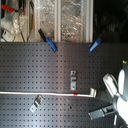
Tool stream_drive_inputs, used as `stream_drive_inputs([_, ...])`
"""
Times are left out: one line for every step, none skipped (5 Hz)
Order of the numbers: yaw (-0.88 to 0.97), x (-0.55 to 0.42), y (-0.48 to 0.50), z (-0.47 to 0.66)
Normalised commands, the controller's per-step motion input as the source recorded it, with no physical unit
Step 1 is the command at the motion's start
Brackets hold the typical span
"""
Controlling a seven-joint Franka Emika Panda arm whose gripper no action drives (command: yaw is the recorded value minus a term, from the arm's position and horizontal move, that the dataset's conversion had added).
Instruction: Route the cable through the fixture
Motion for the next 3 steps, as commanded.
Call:
stream_drive_inputs([-0.83,-0.152,0.216,0.23])
stream_drive_inputs([-0.79,-0.170,0.199,0.27])
stream_drive_inputs([-0.43,-0.225,0.217,0.22])
